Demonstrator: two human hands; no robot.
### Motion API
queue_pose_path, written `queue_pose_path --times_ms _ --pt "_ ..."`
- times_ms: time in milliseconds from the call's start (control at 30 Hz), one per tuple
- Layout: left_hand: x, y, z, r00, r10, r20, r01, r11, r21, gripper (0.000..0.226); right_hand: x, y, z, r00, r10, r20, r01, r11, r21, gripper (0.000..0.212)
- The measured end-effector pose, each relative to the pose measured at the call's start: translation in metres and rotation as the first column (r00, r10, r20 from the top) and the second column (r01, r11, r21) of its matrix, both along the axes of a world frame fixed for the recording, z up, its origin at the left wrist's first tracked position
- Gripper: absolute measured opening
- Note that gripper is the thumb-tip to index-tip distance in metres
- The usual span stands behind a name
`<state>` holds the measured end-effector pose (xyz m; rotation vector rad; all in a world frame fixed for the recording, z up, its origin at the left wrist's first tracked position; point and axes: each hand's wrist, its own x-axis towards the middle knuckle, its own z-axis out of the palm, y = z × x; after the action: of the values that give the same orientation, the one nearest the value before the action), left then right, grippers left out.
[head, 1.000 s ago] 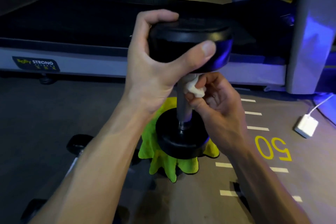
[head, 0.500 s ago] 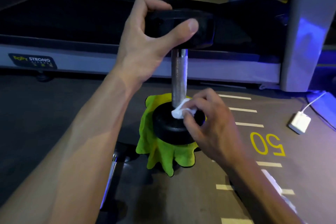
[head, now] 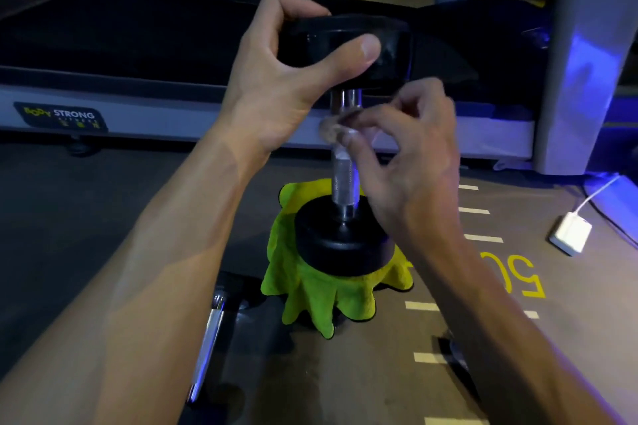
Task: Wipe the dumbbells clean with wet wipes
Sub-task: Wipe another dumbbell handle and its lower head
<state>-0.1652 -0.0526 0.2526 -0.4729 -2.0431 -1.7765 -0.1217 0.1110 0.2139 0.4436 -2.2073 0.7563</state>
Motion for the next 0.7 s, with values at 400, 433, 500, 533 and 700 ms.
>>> queue_pose_path --times_ms 400,433,500,533,700 --pt "-0.003 -0.002 -0.004 1.000 0.003 -0.008 -0.003 0.999 0.053 0.050 0.011 0.012 -0.019 0.936 0.212 0.280 -0.183 0.975 -0.126 0.012" --pt "-0.003 -0.002 -0.003 1.000 0.002 -0.004 -0.002 0.999 0.052 0.050 0.014 0.014 -0.025 0.930 0.215 0.297 -0.190 0.975 -0.111 0.012" --pt "-0.003 -0.003 -0.003 1.000 -0.002 -0.001 0.002 0.998 0.060 0.049 0.022 0.021 -0.037 0.897 0.214 0.387 -0.190 0.977 -0.101 0.012" --pt "-0.003 -0.004 -0.003 1.000 -0.001 0.001 0.001 0.998 0.064 0.049 0.024 0.024 -0.039 0.880 0.217 0.422 -0.197 0.976 -0.092 0.012" --pt "-0.003 -0.003 -0.003 1.000 -0.010 0.011 0.009 0.997 0.081 0.046 -0.012 0.011 -0.001 0.930 0.282 0.237 -0.199 0.926 -0.321 0.008"
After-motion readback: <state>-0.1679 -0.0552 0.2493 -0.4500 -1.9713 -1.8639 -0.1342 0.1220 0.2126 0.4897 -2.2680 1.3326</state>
